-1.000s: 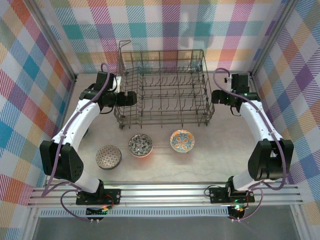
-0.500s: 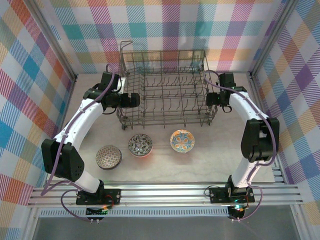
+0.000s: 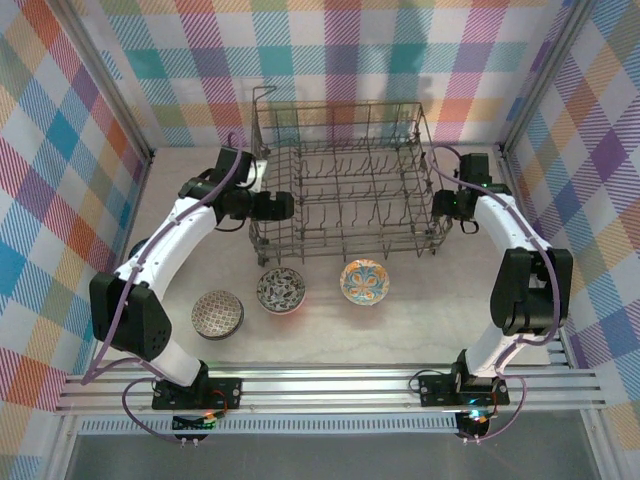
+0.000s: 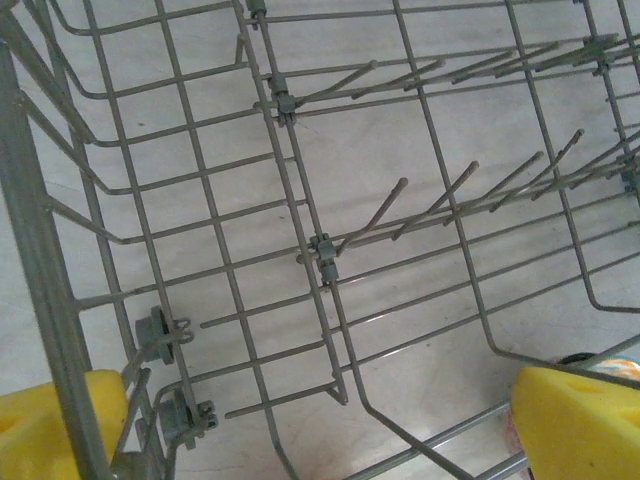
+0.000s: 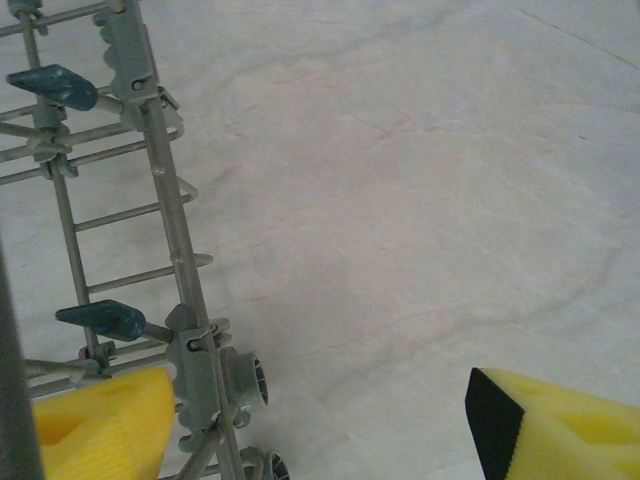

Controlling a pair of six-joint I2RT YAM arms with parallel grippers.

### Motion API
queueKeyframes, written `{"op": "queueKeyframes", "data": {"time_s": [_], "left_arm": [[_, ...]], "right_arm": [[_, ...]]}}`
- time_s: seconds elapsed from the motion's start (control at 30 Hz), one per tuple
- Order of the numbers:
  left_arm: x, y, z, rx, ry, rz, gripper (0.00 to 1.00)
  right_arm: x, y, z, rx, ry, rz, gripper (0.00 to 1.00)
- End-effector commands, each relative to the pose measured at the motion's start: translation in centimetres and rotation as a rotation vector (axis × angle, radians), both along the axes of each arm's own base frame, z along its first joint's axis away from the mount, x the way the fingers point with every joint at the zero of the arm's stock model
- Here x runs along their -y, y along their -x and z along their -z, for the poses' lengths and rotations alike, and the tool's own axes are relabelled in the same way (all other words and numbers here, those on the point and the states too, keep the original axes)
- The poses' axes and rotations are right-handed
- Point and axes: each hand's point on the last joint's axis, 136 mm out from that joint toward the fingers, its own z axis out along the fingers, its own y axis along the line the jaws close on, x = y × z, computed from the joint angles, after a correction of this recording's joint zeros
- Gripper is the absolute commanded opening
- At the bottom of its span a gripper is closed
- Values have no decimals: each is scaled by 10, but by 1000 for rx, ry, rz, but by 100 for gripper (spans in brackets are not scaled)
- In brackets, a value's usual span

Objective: Load the bowls into the dish rack

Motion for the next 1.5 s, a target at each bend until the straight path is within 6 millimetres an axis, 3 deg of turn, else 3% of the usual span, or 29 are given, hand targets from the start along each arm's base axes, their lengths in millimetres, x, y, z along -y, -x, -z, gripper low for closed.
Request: {"op": "queueKeyframes", "data": {"time_s": [0.0, 0.6, 0.73, 0.93, 1.1, 1.2, 1.33, 1.47], "left_arm": [[18, -1, -6, 9, 45, 29, 98], [73, 18, 4, -20, 57, 145, 97], [85, 24, 0, -25, 76, 157, 97], [113, 36, -1, -48, 88, 180, 94], [129, 42, -2, -71, 113, 159, 93], [141, 47, -3, -69, 128, 168, 93], [160, 53, -7, -68, 147, 197, 93], [174, 58, -8, -73, 160, 190, 93]], "right_arm": [[35, 10, -11, 11, 14, 106, 77], [101, 34, -13, -8, 0, 269, 78], [112, 34, -22, 3, 2, 286, 82], [87, 30, -64, 119, -113, 214, 93], [64, 53, -100, 227, -188, 180, 97], [49, 72, -99, 193, -236, 154, 98], [29, 101, -80, 140, -298, 137, 97], [22, 120, -58, 100, -318, 152, 97]]}}
